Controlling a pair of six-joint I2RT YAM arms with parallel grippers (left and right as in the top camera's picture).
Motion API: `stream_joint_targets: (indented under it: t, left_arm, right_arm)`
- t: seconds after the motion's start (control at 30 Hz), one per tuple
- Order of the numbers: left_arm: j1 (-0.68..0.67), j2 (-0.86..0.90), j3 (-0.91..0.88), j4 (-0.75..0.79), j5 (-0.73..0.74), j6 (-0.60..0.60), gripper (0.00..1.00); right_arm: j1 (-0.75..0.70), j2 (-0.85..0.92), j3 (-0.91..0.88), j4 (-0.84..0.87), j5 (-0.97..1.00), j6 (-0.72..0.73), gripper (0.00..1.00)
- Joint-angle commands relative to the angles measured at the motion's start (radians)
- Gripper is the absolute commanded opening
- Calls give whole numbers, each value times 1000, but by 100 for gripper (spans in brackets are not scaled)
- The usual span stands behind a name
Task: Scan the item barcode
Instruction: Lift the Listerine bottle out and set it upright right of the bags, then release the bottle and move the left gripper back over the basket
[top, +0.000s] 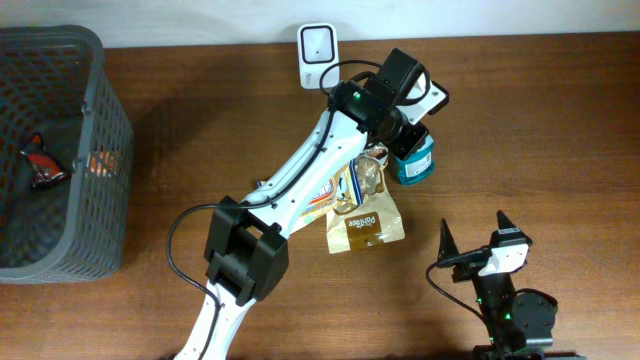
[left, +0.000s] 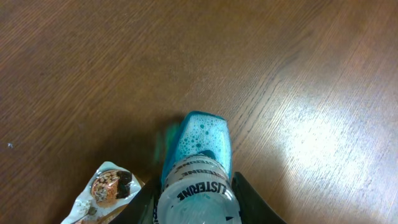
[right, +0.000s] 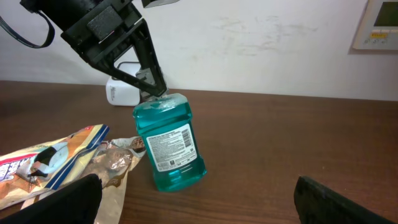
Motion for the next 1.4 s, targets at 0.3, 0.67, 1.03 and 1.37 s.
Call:
stream_joint_targets:
  t: [0.3, 0.67, 1.03, 1.37]
  left_arm:
    - [-5, 19, 72, 31, 68, -10, 52]
    - [96, 18, 413, -218, 63, -9, 55]
    - [361, 21, 663, -618, 4, -9, 99]
    - [396, 22, 663, -651, 4, -9, 99]
  right_arm:
    - [1, -6, -9, -2, 6, 0, 98]
    - [1, -6, -9, -2, 6, 0, 98]
    - [1, -6, -9, -2, 6, 0, 98]
    - [1, -6, -9, -2, 6, 0, 98]
